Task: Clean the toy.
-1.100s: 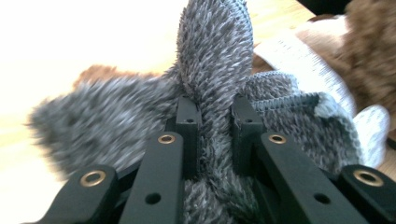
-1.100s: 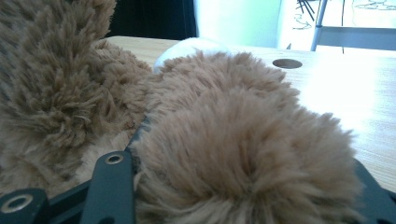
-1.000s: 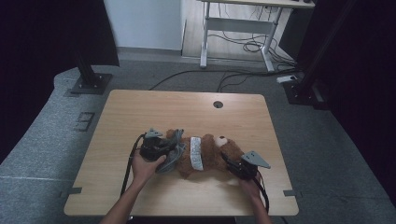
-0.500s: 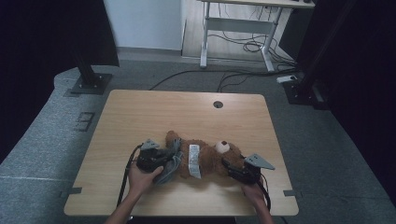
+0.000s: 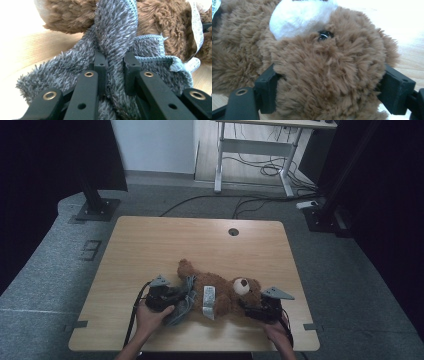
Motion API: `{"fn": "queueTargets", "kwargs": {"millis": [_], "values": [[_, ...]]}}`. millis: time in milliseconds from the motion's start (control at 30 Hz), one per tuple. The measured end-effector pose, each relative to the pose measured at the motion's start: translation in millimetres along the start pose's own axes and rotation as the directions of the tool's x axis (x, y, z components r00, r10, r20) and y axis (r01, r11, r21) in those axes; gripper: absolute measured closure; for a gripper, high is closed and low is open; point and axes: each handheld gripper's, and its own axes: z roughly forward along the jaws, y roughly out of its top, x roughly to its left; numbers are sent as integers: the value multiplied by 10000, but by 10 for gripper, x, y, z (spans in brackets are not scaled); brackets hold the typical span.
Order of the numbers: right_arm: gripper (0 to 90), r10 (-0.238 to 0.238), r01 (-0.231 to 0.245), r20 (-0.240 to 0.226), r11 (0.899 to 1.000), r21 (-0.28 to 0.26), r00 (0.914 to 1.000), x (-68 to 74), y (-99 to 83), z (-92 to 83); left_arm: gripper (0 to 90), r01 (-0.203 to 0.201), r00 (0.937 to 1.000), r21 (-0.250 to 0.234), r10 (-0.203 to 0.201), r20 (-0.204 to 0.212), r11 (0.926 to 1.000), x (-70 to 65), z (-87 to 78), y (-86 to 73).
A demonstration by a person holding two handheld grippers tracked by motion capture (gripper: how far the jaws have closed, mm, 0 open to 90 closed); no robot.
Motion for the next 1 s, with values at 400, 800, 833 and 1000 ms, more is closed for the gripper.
{"fn": "queueTargets", "kwargs": {"millis": [400, 800, 833, 1000], "values": [[448, -264, 229, -439, 9966, -786, 9987, -9, -51, 130, 766, 328, 9993, -460, -336, -162, 9984, -5, 119, 54], [457, -754, 937, 1126, 9814, -1675, 9908, 53, 127, 565, 767, 535, 9900, -858, -640, -1254, 9949, 250, 323, 344], [455, -731, 917, 1116, 9809, -1715, 9911, 43, 134, 577, 767, 557, 9910, -789, -647, -1172, 9953, 259, 316, 349], [424, -1014, 1119, 662, 9769, -1823, 9926, -13, 55, 483, 760, 758, 9960, -819, -793, -408, 9938, 242, 103, 368]]}}
